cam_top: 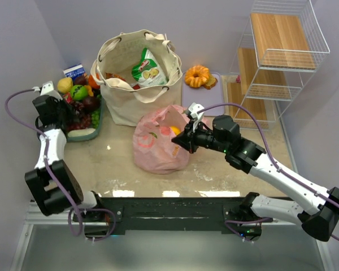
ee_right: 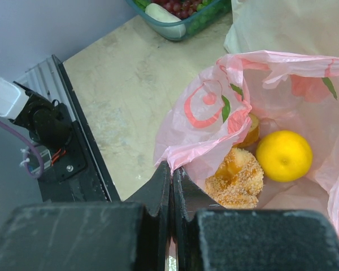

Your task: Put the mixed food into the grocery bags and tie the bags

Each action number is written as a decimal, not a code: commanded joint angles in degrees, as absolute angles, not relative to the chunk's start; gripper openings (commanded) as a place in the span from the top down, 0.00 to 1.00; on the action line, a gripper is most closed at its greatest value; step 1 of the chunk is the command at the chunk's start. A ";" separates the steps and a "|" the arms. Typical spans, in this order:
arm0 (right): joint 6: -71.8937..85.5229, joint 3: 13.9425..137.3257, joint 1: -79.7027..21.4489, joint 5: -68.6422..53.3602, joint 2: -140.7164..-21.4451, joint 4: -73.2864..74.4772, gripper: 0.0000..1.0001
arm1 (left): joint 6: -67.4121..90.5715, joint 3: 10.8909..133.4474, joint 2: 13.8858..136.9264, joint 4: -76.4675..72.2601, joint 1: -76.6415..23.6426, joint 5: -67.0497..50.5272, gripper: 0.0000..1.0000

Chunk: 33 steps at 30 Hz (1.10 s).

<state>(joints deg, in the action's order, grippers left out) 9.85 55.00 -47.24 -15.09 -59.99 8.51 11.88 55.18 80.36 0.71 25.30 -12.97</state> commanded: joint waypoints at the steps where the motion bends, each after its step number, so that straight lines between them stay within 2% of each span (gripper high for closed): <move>1: 9.84 57.83 -47.46 -16.17 -59.50 7.38 1.00 | 10.11 53.97 69.63 -1.94 21.01 -8.54 1.00; 5: 9.76 58.71 -47.46 -19.42 -59.41 6.60 1.00 | 8.97 53.18 60.84 -1.49 16.89 -9.49 1.00; 9: 8.62 59.76 -47.46 -25.65 -60.29 5.45 1.00 | 6.95 52.38 50.83 -2.20 7.68 -11.86 1.00; 15: 7.21 58.80 -47.46 -29.44 -60.12 4.74 1.00 | 6.15 56.85 45.71 -0.53 -0.16 -22.83 1.00; 25: 8.26 58.36 -47.46 -28.56 -60.99 4.39 1.00 | 13.96 63.28 49.74 -7.10 -13.08 -38.23 1.00; 30: 8.26 58.62 -47.55 -28.21 -61.35 4.48 1.00 | 10.20 62.32 55.45 -8.35 -30.80 -29.54 1.00; 33: 8.44 58.54 -47.55 -28.21 -61.35 4.48 1.00 | 8.18 62.66 59.67 -10.63 -37.50 -26.29 1.00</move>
